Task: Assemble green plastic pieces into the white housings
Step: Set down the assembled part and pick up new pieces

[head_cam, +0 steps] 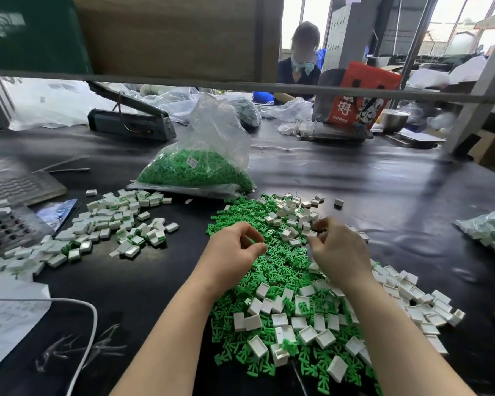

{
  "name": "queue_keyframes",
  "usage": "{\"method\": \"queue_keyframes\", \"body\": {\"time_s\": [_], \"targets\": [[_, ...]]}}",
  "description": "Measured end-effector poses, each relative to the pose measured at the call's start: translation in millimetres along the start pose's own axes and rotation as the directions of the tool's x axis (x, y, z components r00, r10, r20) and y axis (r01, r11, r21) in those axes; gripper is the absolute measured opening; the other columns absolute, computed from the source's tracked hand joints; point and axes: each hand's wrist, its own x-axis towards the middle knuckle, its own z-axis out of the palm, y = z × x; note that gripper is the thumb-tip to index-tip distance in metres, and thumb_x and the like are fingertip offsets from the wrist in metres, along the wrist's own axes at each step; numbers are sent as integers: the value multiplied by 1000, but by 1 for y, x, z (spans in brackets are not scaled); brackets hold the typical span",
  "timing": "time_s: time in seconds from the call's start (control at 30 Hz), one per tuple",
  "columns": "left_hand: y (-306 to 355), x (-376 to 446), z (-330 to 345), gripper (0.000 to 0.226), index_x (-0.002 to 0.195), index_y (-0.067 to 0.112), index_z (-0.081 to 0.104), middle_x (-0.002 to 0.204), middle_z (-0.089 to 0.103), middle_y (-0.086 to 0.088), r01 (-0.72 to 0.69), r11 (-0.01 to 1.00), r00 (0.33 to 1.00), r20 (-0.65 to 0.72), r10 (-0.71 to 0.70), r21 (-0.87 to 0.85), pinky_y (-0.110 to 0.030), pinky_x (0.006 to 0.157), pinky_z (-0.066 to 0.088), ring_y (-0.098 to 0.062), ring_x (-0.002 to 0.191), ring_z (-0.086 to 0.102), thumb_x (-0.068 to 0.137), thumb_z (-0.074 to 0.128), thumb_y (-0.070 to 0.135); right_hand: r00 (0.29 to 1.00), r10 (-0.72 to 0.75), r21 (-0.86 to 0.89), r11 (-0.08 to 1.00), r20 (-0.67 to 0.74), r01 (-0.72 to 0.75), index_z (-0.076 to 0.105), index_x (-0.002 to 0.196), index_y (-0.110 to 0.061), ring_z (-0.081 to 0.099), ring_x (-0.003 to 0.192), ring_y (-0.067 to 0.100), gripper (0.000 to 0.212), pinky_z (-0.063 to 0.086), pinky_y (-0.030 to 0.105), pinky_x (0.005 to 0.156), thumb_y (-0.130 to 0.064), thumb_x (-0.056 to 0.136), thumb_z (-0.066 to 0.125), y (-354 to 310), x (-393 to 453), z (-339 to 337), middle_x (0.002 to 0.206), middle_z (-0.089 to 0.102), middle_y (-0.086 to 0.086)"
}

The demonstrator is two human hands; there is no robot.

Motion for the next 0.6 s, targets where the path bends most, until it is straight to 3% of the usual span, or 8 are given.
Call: {"method": "queue_keyframes", "body": {"time_s": [0.03, 0.1, 0.23, 0.33, 0.4, 0.47, 0.53, 0.6], "targets": [[3, -1, 2, 8, 92, 28, 64, 80, 64, 3, -3, 1000, 1000, 3, 3, -27, -19, 58, 49, -11, 67, 60, 88, 71, 27, 999, 34, 246, 968, 39, -43, 61, 111, -18, 64, 80, 16, 22, 49, 29, 71, -26, 91, 66, -7, -1, -1, 89, 68, -1], [8, -2, 7, 19, 99, 28, 64, 86, 66, 2, -11, 996, 1000, 7, 11, -92, -24, 64, 52, -12, 72, 64, 83, 76, 27, 984, 65, 605, 781, 168, -155, 62, 109, -19, 67, 79, 11, 23, 48, 16, 60, -23, 88, 71, -23, -5, -2, 92, 71, 1], [16, -4, 10, 21, 93, 22, 69, 80, 71, -2, -39, 968, 998, -57, 26, -247, -32, 68, 58, -18, 74, 70, 77, 82, 24, 940, 24, 751, 594, 341, -287, 64, 108, -19, 67, 86, 11, 27, 43, 19, 67, -21, 83, 75, -43, -14, 0, 96, 72, 5], [17, -5, 7, 19, 90, 18, 72, 73, 73, 3, -61, 918, 994, -105, 22, -391, -20, 64, 55, -9, 70, 70, 76, 81, 9, 953, -1, 765, 597, 304, -243, 67, 105, -19, 67, 82, 10, 19, 45, 24, 71, -24, 87, 71, -39, -13, -2, 90, 75, 1], [18, -5, 4, 22, 93, 16, 73, 73, 73, 6, -75, 900, 993, -114, 29, -429, -17, 65, 53, -5, 70, 68, 76, 80, 4, 969, -47, 633, 765, 241, -121, 68, 103, -21, 69, 83, 12, 11, 53, 26, 71, -23, 92, 65, -32, -11, -3, 88, 75, -3], [19, -6, 3, 22, 94, 17, 73, 74, 72, 7, -87, 893, 993, -113, 40, -443, -17, 66, 53, -5, 71, 68, 77, 79, 3, 960, -89, 232, 972, 264, 26, 67, 112, -28, 68, 94, 21, 18, 56, 40, 86, -29, 94, 62, -24, -8, 0, 105, 71, -5], [20, -6, 2, 23, 94, 18, 72, 74, 72, 7, -91, 882, 992, -121, 39, -462, -19, 68, 55, -7, 73, 67, 77, 78, 3, 935, -63, -168, 977, 350, 129, 58, 128, -38, 54, 121, 23, 35, 42, 47, 107, -41, 93, 61, -22, -9, 4, 131, 60, -5], [20, -5, 2, 22, 95, 17, 72, 76, 72, 5, -89, 873, 992, -125, 33, -480, -22, 71, 57, -9, 74, 67, 78, 78, 4, 917, -58, -285, 941, 394, 182, 54, 132, -40, 41, 133, 24, 40, 35, 45, 111, -45, 92, 60, -23, -10, 9, 141, 50, -4]]}}
